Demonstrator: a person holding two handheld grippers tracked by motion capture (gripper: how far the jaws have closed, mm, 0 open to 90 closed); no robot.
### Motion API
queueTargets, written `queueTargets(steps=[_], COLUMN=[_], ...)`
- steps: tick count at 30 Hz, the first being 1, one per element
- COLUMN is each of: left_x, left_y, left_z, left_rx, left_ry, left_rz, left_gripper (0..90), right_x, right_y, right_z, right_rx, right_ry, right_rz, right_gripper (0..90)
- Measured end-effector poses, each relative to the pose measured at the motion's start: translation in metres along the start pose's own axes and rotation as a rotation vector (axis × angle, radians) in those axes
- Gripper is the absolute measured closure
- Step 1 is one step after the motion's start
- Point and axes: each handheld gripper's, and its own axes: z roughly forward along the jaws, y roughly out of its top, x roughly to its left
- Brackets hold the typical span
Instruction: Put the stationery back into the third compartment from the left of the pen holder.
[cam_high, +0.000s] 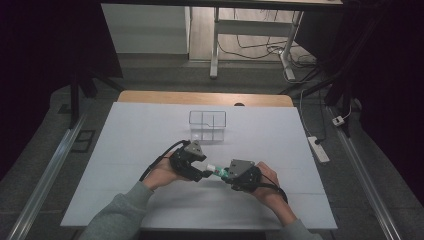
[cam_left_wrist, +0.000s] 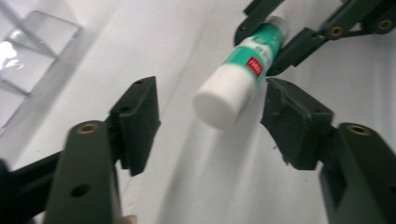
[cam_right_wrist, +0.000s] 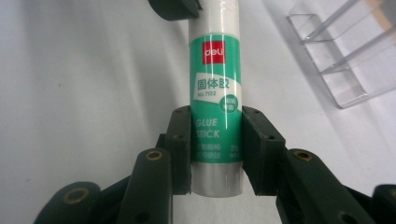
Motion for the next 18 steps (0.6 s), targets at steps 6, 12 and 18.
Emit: queueTargets(steps=[6,12,18], left_x=[0.005,0.009,0.009], left_y=[-0.009,-0.015,-0.016], left_z=[-0.006,-0.008,-0.010], left_rx=[-0.058,-0.101,-0.147], left_ry=[0.016,0.005,-0.016], left_rz=[-0.074,-0.126,-0.152], left_gripper=[29.6,28.4,28.5], right_x=[-0.004,-0.007,-0.008], right_y=[-0.002,-0.003,-0.003], right_z=[-0.003,-0.005,-0.009], right_rx=[-0.037,-0.075,-0.131], right_ry=[-0.014,-0.022,-0.050], right_rz=[0.056,0.090,0.146], right_gripper=[65.8,65.8,65.8])
